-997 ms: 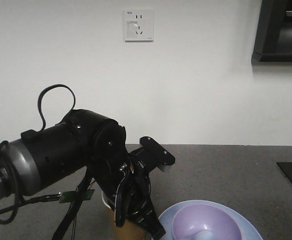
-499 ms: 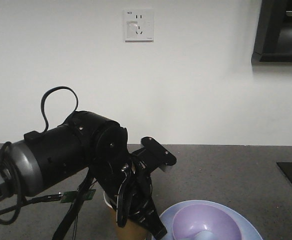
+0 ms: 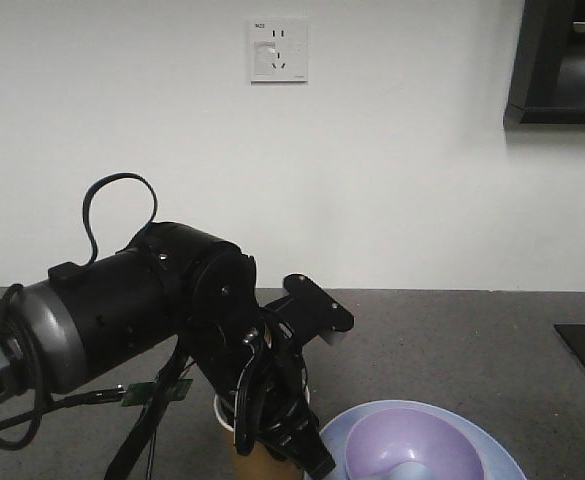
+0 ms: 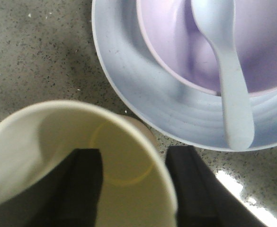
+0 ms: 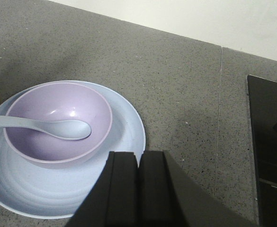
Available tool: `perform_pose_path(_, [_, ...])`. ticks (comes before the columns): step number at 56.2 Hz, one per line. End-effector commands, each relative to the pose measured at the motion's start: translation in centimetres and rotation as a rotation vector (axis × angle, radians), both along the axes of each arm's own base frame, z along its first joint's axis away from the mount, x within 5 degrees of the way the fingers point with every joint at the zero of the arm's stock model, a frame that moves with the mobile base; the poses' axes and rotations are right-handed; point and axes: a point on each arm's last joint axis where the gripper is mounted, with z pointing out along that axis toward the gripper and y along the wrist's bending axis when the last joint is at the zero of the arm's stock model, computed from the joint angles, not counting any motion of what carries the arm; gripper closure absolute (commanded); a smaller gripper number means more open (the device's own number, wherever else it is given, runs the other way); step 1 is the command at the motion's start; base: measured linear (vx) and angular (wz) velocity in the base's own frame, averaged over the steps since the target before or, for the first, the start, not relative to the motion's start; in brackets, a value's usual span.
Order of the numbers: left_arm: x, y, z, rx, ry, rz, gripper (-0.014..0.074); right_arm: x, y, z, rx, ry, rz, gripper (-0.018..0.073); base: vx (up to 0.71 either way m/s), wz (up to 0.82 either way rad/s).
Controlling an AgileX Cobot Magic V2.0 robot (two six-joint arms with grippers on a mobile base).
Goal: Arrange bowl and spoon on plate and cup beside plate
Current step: 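Carry the paper cup beside the plate and set it down with the left gripper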
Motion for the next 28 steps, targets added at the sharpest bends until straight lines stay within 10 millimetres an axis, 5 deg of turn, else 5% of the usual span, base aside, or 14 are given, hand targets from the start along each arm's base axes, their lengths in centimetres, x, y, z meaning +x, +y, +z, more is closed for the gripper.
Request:
perform_pose_path(1, [-0.7, 0.1, 3.2, -0.088, -0.077, 0.002, 0.0078, 0.2, 0.0, 1.6, 0.005, -0.104, -0.004, 0.0568, 0.00, 0.00])
perform_pose_path(10, [-0.9, 0.2, 4.0, -0.083, -0.073, -0.002, 0.0075, 0.2, 0.0, 1.6, 0.006, -0.104, -0.004, 0.0568, 0.00, 0.00])
perform_pose_path(28, [-2.0, 0.6, 9.4, -0.145, -0.138, -0.019, 0.0076, 0.2, 0.0, 1.5, 0.006, -0.103, -0.004, 0.0568, 0.00, 0.00])
